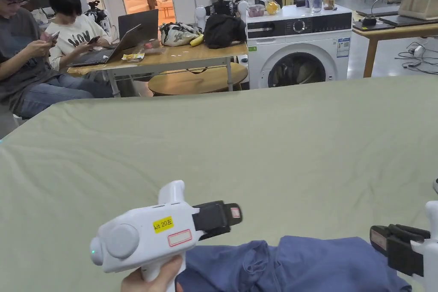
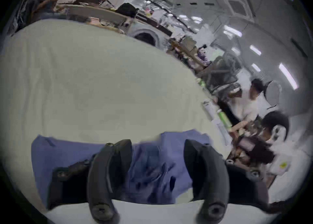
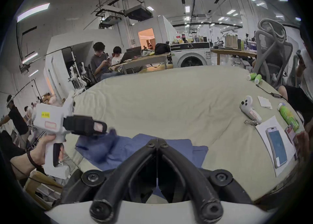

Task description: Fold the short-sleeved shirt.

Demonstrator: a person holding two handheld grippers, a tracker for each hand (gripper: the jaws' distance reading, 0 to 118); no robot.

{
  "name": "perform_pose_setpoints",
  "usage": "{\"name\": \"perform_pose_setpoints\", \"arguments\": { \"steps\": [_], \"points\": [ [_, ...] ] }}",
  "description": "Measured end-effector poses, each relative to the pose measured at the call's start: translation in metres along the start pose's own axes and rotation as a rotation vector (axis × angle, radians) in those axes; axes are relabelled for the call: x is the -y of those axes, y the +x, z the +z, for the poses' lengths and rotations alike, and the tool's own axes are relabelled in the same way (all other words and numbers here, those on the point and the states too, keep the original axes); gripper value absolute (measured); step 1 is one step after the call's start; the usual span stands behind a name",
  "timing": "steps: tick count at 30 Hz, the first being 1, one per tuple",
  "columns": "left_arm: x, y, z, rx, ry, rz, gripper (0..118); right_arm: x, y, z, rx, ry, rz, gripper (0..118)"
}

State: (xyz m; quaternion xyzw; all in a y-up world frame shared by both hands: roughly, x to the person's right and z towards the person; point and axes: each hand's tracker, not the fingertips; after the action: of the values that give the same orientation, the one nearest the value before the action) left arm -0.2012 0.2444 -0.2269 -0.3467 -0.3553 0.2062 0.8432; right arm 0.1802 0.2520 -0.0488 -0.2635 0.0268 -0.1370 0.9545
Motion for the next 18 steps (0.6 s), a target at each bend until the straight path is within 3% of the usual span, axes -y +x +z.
{"name": "perform_pose_setpoints", "arguments": {
  "steps": [2,3,4,5,8,10,13,16,18],
  "points": [
    [0.01,-0.007,-0.01,-0.107,-0.024,0.007,58,0.002,0.002,-0.001,0.003,-0.002,-0.012,0],
    [0.019,-0.014,-0.02,-0.081,-0.069,0.04,46,0.003,0.003,-0.001,0.001,-0.007,-0.022,0],
    [0.028,-0.02,-0.03,-0.04,-0.131,0.079,12,0.004,0.003,-0.001,-0.002,-0.01,-0.029,0],
    [0.043,-0.024,-0.043,-0.005,-0.184,0.122,0,0.007,0.003,-0.001,-0.007,-0.012,-0.035,0],
    [0.082,-0.016,-0.078,0.016,-0.295,0.093,0,0.011,0.0,-0.001,-0.004,-0.027,-0.028,0],
    [0.091,-0.006,-0.084,0.02,-0.247,0.018,0,0.012,0.0,0.0,0.006,-0.033,-0.014,0],
    [0.074,-0.008,-0.076,0.045,-0.233,0.103,0,0.011,0.002,-0.001,0.008,-0.038,-0.014,0],
    [0.053,-0.024,-0.039,0.175,-0.096,0.156,0,0.009,0.003,-0.004,-0.005,-0.032,-0.036,0],
    [0.037,-0.041,-0.009,0.141,-0.04,0.223,0,0.008,0.003,-0.006,-0.018,-0.03,-0.044,0]
  ]
}}
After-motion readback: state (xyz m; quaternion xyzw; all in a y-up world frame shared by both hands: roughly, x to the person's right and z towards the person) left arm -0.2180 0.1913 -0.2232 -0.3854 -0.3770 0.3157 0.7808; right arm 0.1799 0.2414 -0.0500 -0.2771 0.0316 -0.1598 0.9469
